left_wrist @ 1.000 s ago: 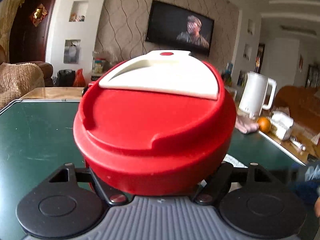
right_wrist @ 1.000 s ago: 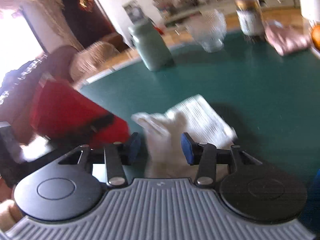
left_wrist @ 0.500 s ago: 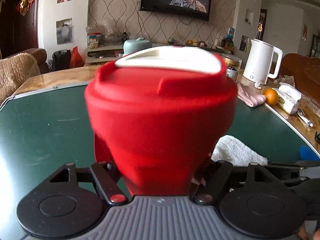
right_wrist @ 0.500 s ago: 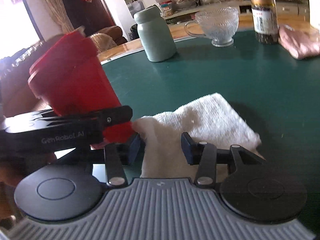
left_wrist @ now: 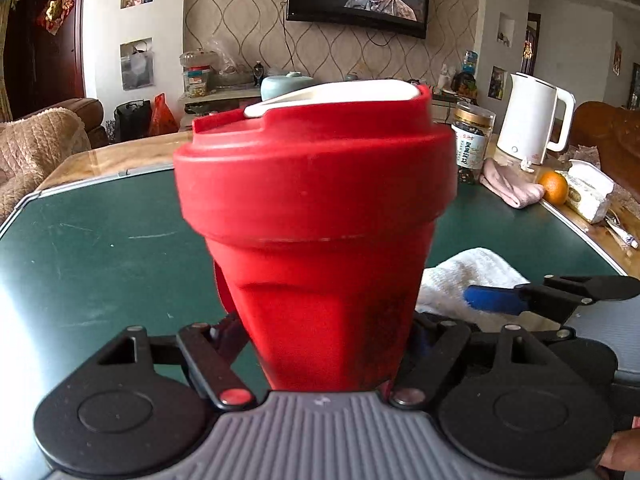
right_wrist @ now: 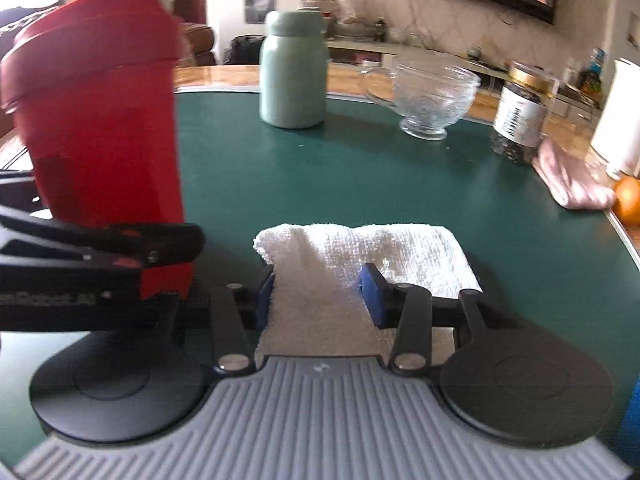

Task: Clean container
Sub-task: 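Lower the white towel onto the table with the right tool, then open the right tool to release the towel on the table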

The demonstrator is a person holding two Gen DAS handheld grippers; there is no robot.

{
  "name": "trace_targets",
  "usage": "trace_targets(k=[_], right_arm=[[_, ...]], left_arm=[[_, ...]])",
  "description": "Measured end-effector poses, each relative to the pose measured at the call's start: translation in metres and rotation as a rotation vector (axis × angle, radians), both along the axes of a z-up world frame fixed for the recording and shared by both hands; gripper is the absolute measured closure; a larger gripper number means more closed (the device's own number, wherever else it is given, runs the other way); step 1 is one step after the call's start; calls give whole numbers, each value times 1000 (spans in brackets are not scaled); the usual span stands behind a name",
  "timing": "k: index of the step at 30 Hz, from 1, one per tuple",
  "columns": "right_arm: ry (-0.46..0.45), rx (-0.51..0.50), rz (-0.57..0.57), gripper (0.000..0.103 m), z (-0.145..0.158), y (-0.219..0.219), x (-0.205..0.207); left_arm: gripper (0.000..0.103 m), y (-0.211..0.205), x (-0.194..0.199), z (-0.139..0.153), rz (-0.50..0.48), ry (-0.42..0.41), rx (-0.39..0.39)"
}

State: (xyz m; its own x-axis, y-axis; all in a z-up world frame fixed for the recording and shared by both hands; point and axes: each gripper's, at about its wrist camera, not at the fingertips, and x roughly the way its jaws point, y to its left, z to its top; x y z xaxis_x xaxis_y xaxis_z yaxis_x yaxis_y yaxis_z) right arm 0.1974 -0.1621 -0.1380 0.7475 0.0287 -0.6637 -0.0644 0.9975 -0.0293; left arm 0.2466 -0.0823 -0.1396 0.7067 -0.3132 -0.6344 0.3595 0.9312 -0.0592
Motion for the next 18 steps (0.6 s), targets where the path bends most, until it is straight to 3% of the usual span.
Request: trace_targets(k=[7,10,18], right_arm=[[-10,-18,-98,53,-2,-13,8],[-14,-41,-76,51,-3,-15,8],[-37,112,-82,51,5,-29,-4]], left_arm=[[20,-4,3,0,-6,2,43],[21,-5,6,-6,-1,14,56],[21,4,6,-16,15,29,57]])
